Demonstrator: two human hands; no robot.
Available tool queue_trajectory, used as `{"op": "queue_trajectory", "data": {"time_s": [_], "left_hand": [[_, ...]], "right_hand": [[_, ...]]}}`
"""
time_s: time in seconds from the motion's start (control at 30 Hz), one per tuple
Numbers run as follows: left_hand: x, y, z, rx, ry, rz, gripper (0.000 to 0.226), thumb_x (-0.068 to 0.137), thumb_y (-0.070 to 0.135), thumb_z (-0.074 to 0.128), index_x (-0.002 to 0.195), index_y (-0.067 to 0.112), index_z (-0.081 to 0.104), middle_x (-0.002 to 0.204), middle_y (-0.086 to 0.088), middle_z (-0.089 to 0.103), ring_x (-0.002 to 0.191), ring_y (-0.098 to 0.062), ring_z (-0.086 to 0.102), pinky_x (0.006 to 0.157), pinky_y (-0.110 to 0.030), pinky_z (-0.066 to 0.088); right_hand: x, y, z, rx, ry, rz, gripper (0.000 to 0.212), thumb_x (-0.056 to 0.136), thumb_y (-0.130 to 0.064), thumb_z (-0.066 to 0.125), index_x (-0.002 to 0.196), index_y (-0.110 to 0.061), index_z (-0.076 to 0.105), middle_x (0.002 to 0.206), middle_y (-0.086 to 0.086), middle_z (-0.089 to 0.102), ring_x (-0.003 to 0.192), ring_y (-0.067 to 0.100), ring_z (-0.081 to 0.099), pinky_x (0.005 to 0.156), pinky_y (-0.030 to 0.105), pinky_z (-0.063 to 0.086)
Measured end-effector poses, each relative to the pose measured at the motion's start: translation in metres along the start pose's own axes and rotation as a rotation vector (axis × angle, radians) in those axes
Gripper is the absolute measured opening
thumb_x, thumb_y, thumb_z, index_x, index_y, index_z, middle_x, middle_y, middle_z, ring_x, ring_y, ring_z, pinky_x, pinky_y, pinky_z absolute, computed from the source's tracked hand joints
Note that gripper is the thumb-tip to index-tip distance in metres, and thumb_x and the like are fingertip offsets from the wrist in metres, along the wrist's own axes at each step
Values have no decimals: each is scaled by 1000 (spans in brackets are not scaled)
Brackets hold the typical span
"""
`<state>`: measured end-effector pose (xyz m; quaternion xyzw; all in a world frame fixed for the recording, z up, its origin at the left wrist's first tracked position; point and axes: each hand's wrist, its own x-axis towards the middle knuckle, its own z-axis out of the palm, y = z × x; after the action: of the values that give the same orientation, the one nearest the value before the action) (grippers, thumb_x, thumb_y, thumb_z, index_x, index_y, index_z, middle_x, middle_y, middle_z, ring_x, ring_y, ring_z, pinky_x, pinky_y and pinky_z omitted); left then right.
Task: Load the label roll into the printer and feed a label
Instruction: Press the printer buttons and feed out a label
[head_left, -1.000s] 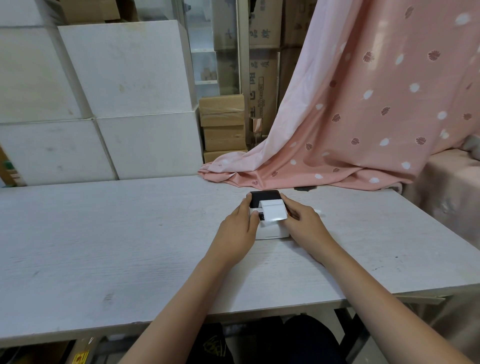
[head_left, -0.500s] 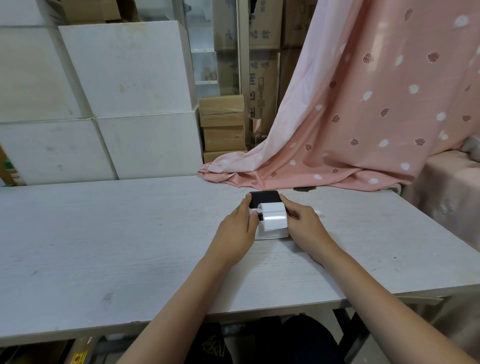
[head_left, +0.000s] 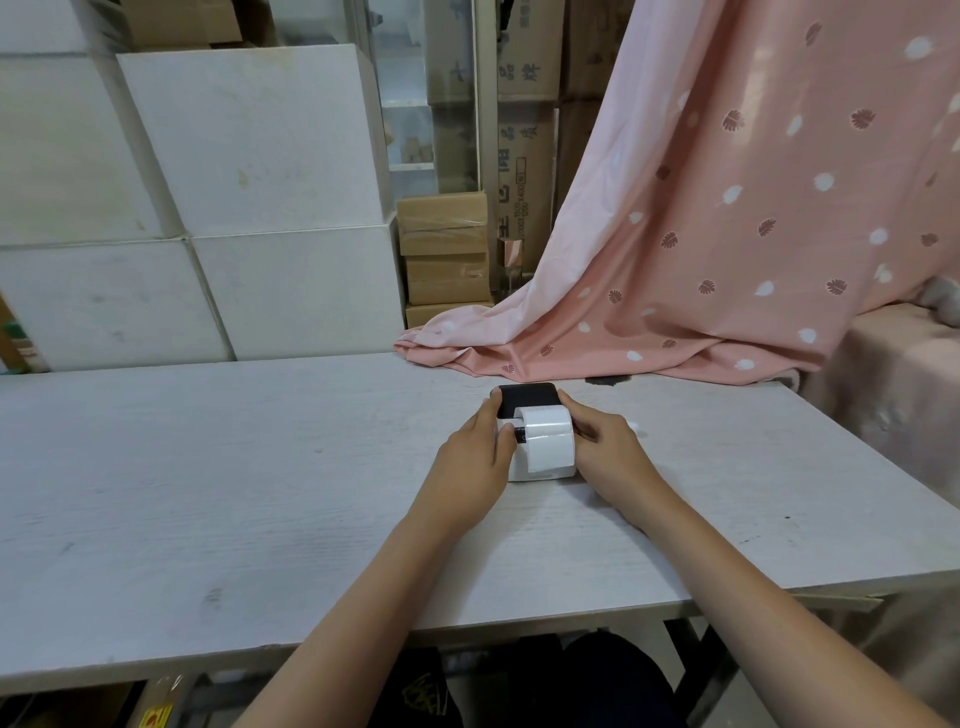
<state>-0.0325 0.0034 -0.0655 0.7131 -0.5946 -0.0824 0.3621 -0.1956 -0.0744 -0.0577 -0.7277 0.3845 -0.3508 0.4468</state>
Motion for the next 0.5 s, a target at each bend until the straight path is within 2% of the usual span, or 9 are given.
{"op": "queue_trajectory", "data": {"time_s": [0.13,0.2,0.3,0.4,0.5], "left_hand": [[0,1,-1,-10,-10,2,55,108,35,29,160,20,21,149,-6,51,131,-25,51,104,-34,41],[1,0,-1,-1,-5,20,55,108,35,29,160,19,21,162,-2,34,145,-20,37,115,-29,30],[1,-1,0,28,8,58,55,108,35,28,160,18,20,169,5,14,152,-12,22,113,-17,16],[2,-3,0,23,8,54,55,108,35,28,160,17,20,168,5,15,152,-12,21,114,-18,14],[3,-4,1,14,6,45,55,108,35,28,160,17,20,168,3,18,153,-13,21,114,-18,14]], "right_hand": [[-1,-2,0,19,7,-2,54,97,-18,64,150,-29,56,116,-20,75,114,-2,67,93,15,53],[-1,0,0,14,4,-4,56,96,-23,66,151,-28,55,122,-18,74,118,-1,67,99,18,53],[1,1,-1,-1,1,13,62,95,-29,66,155,-27,49,128,-19,71,121,-4,64,109,26,48],[1,0,0,-13,8,6,61,97,-27,65,155,-25,49,129,-19,70,121,-4,63,113,28,46],[1,0,0,-18,15,1,59,98,-26,65,155,-25,49,120,-22,70,115,-6,63,112,27,46]]}}
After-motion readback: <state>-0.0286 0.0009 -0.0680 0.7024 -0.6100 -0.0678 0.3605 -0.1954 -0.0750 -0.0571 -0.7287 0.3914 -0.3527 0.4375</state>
